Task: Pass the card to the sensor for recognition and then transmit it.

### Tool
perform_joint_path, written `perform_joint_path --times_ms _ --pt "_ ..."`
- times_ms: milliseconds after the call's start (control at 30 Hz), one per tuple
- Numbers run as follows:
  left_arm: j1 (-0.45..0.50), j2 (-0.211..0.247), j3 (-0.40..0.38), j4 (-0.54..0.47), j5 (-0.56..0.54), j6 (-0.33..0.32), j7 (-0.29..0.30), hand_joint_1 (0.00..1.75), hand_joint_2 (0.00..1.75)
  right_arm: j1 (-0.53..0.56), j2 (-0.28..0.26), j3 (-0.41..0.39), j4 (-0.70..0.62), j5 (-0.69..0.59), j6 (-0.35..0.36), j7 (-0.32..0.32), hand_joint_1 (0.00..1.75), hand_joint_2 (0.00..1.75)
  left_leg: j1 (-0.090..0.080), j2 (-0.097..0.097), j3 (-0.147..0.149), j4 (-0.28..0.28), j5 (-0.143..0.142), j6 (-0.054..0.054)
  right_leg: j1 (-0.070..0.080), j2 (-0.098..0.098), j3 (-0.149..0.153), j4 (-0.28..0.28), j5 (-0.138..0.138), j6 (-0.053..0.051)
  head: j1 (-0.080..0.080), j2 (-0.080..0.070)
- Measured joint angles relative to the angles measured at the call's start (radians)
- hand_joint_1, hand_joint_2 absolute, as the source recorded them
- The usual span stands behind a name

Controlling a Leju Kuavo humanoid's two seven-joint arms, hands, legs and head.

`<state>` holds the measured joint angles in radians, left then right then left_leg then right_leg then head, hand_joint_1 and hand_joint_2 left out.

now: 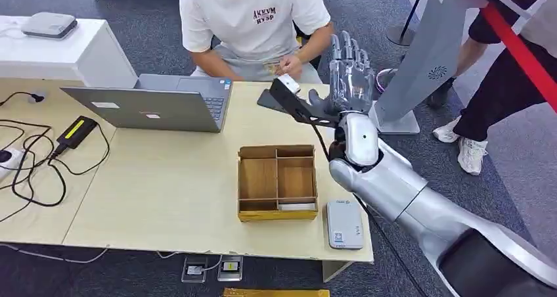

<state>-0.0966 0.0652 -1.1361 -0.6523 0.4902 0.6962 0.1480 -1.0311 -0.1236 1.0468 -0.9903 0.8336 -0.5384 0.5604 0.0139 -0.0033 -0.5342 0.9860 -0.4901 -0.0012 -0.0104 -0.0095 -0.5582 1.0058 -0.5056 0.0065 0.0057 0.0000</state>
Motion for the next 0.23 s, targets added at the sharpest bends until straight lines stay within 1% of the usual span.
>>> perform_joint_path --times_ms 67,100,167,233 --pt "0.003 0.002 -0.003 -0.008 -0.014 0.002 -0.007 0.0 0.0 0.006 -0.012 -0.002 -0.022 0.062 -0.028 0.007 0.0 1.75 0.0 0.0 0.001 0.0 0.0 0.0 0.0 0.0 0.0 0.0 0.0 0.0 0.0 0.0" --pt "0.007 0.003 -0.003 -0.009 -0.015 0.002 -0.026 0.0 0.0 0.015 -0.023 -0.006 -0.041 0.104 -0.031 0.014 0.0 1.75 0.0 0.0 0.001 0.0 0.0 0.0 0.0 0.0 0.0 0.0 0.0 0.0 0.0 0.0" --pt "0.022 0.005 0.001 -0.009 -0.023 0.003 -0.077 0.0 0.0 0.04 -0.047 -0.016 -0.093 0.172 -0.031 0.029 0.0 1.75 0.0 0.0 0.001 0.0 0.0 0.0 0.0 0.001 0.0 0.0 0.0 0.0 0.0 0.0" --pt "0.043 -0.003 0.017 -0.005 -0.06 0.003 -0.136 0.0 0.0 0.067 -0.081 -0.028 -0.143 0.256 -0.03 0.038 0.0 1.75 -0.001 0.002 0.001 0.0 -0.001 0.0 -0.001 0.002 0.0 0.0 0.0 0.0 -0.001 0.0"
